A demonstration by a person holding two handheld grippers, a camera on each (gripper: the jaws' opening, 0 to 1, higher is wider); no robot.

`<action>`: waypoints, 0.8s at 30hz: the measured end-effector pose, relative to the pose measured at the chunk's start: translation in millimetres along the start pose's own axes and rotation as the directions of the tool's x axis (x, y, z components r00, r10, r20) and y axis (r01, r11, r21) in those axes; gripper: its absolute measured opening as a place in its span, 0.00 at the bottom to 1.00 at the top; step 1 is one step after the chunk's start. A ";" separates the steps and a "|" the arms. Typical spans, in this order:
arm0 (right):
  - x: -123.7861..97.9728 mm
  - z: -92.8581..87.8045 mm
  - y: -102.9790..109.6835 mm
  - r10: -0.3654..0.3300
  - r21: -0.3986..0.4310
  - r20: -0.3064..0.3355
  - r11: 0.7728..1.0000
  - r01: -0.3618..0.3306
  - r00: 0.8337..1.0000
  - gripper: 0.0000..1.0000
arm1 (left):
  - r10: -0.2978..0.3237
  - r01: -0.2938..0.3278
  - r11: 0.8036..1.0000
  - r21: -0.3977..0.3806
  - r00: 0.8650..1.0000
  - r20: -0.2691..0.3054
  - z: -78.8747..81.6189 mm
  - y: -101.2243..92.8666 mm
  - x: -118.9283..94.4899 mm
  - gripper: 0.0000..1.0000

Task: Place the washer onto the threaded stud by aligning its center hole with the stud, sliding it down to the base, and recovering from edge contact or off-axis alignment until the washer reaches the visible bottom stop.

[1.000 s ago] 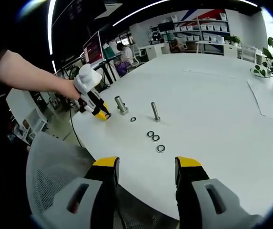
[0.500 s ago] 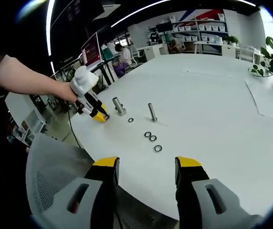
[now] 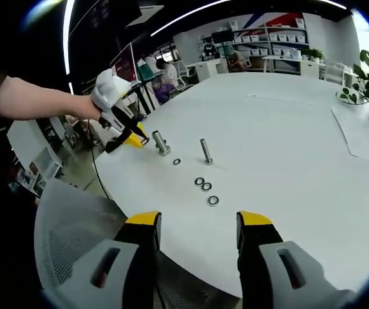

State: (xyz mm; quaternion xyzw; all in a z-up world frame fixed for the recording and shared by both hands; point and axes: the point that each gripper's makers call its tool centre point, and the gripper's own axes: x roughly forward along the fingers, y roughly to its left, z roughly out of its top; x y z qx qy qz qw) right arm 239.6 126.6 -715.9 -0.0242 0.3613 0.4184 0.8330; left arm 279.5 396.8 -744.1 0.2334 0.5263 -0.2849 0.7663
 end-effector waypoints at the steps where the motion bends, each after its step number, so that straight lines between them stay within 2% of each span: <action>1: 0.2 0.0 -0.1 0.001 -0.001 -0.001 1.000 -0.001 1.000 0.49 | 0.001 -0.001 1.000 0.000 1.000 0.004 2.1 1.3 -1.1 0.19; 8: 1.1 1.7 1.2 0.004 -0.004 0.003 1.000 -0.004 1.000 0.49 | -0.002 0.001 1.000 0.026 1.000 0.030 23.6 2.7 -12.8 0.19; 14: 1.6 2.4 2.2 0.007 -0.002 0.006 1.000 -0.007 1.000 0.49 | -0.012 0.009 0.998 0.059 0.999 0.040 40.1 -1.0 -12.9 0.19; 19: 1.6 1.2 3.7 0.009 0.000 0.004 1.000 -0.009 1.000 0.49 | -0.027 0.024 0.997 0.077 0.999 0.028 46.5 -5.5 -6.2 0.19; 24: 0.9 0.0 4.2 0.010 0.002 0.003 1.000 -0.010 1.000 0.49 | -0.026 0.026 0.995 0.099 1.000 0.002 45.5 -6.3 0.5 0.19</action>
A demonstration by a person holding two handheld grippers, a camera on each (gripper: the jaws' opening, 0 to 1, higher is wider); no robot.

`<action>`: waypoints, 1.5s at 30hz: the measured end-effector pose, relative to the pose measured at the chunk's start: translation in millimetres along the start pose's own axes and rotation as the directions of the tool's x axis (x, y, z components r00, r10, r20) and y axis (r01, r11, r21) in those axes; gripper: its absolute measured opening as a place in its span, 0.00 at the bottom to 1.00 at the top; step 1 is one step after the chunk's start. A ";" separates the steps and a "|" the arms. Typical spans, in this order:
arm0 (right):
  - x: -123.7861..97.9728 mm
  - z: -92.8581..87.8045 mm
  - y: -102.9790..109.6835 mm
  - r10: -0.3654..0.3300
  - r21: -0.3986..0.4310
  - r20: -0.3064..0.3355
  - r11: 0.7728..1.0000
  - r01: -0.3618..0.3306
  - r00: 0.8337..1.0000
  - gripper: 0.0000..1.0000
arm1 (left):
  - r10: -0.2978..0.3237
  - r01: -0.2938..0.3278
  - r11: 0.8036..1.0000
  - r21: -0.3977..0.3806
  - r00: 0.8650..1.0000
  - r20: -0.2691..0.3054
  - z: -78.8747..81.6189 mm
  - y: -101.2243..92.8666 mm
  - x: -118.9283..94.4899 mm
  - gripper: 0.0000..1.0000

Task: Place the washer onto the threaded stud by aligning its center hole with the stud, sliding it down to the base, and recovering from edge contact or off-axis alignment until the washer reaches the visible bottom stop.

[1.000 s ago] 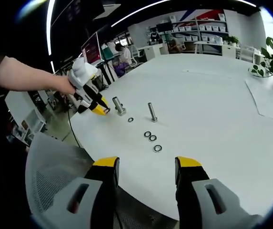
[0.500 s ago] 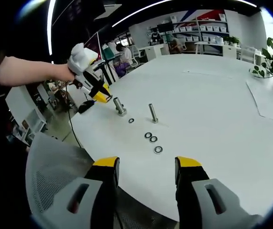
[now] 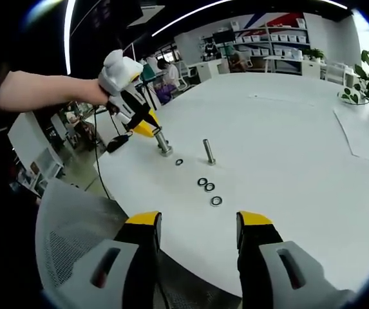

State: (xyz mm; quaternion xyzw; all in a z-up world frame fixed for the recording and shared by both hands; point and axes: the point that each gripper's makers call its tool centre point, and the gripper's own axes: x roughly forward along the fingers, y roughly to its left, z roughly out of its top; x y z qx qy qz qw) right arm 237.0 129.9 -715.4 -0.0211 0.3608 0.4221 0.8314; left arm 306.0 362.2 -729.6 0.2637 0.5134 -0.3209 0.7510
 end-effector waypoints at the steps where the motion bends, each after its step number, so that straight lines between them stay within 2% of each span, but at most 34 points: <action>1: -0.1 0.2 -0.4 0.000 0.003 0.002 1.000 0.000 1.000 0.49 | -0.001 0.001 1.000 0.003 1.000 -0.004 -0.1 -0.1 0.7 0.19; 11: 0.2 -1.4 -2.1 -0.002 0.011 0.000 1.000 0.002 1.000 0.49 | -0.003 0.004 1.000 0.029 0.999 -0.040 -2.1 1.1 10.4 0.19; 23: -1.7 -3.0 -5.2 -0.009 0.027 0.005 1.000 0.009 1.000 0.49 | -0.014 0.018 0.999 0.037 0.996 -0.088 -11.4 -0.5 34.3 0.19; 31: -2.6 -3.0 -6.1 -0.016 0.036 0.008 0.999 0.015 1.000 0.49 | -0.016 0.020 0.999 0.035 0.996 -0.093 -13.2 0.3 43.1 0.19; 45: -2.3 -1.6 -6.5 -0.018 0.021 0.007 1.000 0.018 1.000 0.49 | -0.015 0.017 1.000 0.025 0.996 -0.089 -15.0 -1.4 46.0 0.19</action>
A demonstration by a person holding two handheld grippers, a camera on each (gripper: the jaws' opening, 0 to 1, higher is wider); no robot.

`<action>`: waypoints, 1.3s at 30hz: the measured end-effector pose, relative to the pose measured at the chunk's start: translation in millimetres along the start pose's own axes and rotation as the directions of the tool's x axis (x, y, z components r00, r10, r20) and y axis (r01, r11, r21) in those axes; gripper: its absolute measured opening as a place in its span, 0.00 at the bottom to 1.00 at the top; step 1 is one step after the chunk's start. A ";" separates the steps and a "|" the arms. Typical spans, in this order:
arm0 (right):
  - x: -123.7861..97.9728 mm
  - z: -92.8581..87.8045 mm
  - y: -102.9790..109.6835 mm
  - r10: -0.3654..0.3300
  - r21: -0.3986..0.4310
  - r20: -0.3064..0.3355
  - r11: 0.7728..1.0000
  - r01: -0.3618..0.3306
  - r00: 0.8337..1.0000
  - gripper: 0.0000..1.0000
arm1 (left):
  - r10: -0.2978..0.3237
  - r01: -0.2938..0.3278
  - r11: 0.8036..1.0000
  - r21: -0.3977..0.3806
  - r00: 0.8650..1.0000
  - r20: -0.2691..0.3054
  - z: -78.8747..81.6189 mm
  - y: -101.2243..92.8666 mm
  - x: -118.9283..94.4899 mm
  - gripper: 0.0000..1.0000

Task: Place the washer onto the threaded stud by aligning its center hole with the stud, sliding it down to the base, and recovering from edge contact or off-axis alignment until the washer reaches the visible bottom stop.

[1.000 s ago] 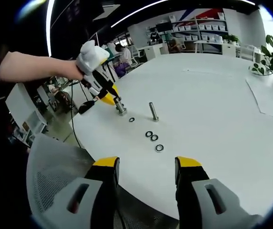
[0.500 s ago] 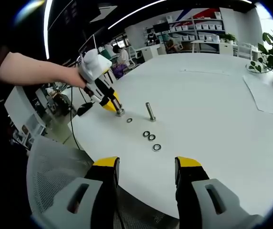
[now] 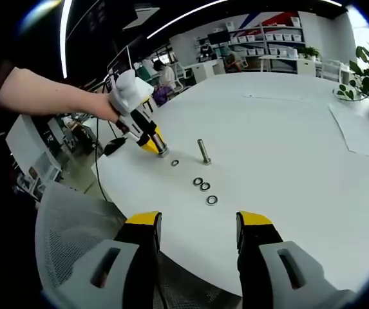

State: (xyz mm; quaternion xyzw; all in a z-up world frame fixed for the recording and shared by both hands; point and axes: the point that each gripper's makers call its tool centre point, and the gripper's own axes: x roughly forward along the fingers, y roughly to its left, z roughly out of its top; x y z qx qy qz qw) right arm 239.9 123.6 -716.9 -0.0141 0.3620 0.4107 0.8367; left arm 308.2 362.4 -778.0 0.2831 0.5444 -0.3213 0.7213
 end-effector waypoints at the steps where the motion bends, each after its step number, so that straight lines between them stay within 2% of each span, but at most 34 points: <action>1: -0.3 0.2 -0.2 -0.001 0.000 0.001 1.000 0.001 1.000 0.49 | -0.002 0.002 1.000 -0.001 1.000 -0.003 -0.9 -0.9 0.3 0.19; 15: -3.2 -2.4 -3.4 -0.005 -0.002 -0.006 1.000 0.005 1.000 0.49 | -0.016 0.017 0.998 -0.067 1.000 0.011 -2.7 -1.6 3.9 0.21; 26: -2.2 -2.0 -1.6 0.000 -0.006 -0.007 1.000 0.000 1.000 0.49 | 0.005 0.000 0.994 -0.107 0.999 0.042 -3.4 6.8 -1.4 0.25; 39: -1.2 -3.0 -1.3 0.002 -0.006 -0.007 1.000 -0.002 1.000 0.49 | 0.026 -0.028 0.988 -0.152 1.000 -0.012 -38.7 27.7 -6.4 0.26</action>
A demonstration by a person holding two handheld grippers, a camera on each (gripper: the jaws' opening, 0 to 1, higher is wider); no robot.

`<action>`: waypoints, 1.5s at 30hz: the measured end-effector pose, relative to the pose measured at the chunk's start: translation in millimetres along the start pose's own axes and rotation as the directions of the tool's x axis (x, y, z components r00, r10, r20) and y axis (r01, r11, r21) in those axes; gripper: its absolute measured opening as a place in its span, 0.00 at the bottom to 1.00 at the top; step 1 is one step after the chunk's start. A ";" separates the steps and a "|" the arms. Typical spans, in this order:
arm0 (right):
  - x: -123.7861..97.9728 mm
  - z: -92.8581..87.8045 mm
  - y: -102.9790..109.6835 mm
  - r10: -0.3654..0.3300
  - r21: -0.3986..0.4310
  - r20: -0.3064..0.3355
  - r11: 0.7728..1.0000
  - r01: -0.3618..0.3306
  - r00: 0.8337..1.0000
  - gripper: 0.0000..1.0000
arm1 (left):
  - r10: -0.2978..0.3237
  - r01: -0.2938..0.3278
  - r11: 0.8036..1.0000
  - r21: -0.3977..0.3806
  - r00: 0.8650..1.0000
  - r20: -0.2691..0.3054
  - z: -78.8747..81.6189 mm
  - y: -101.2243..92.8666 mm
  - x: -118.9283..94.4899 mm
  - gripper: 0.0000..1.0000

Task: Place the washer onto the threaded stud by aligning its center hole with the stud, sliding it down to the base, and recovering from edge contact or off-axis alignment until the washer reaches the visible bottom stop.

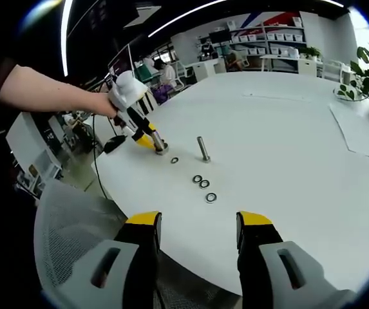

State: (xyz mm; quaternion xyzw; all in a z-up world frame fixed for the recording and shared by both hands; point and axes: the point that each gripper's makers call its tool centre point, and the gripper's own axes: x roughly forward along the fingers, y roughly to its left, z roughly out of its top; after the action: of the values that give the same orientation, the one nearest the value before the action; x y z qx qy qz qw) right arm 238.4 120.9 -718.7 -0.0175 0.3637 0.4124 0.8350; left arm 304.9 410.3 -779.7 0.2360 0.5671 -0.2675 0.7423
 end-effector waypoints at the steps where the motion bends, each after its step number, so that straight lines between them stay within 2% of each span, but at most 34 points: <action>1: -0.1 -0.1 -0.2 0.000 0.000 0.000 1.000 0.000 1.000 0.49 | 0.004 -0.004 1.000 -0.003 1.000 -0.004 -1.6 1.5 0.5 0.26; 8: -0.3 -0.6 -1.3 -0.004 0.001 -0.002 1.000 0.004 1.000 0.49 | 0.017 -0.017 1.000 -0.012 1.000 -0.019 -6.0 7.0 5.7 0.23; 13: -0.1 -2.2 -2.2 -0.007 0.005 -0.005 1.000 0.007 1.000 0.49 | 0.023 -0.023 1.000 -0.012 1.000 -0.009 -1.5 11.7 7.4 0.26; 28: 1.8 -4.5 -3.7 -0.015 0.010 -0.011 1.000 0.015 1.000 0.49 | -0.008 0.008 1.000 0.006 1.000 -0.029 3.6 14.0 18.5 0.26; 32: 2.2 -5.5 -3.8 -0.018 0.008 -0.014 1.000 0.018 1.000 0.49 | -0.039 0.038 0.999 -0.018 0.998 -0.041 2.4 11.5 19.6 0.24; 45: 5.1 -8.0 0.3 -0.016 0.002 -0.022 1.000 0.016 1.000 0.49 | -0.037 0.037 0.999 -0.019 0.999 -0.005 1.3 13.6 19.4 0.20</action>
State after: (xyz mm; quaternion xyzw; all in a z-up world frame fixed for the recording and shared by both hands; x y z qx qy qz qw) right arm 235.5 121.9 -727.7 -0.0239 0.3731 0.4052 0.8343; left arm 319.0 417.1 -797.5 0.2191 0.5761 -0.2751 0.7378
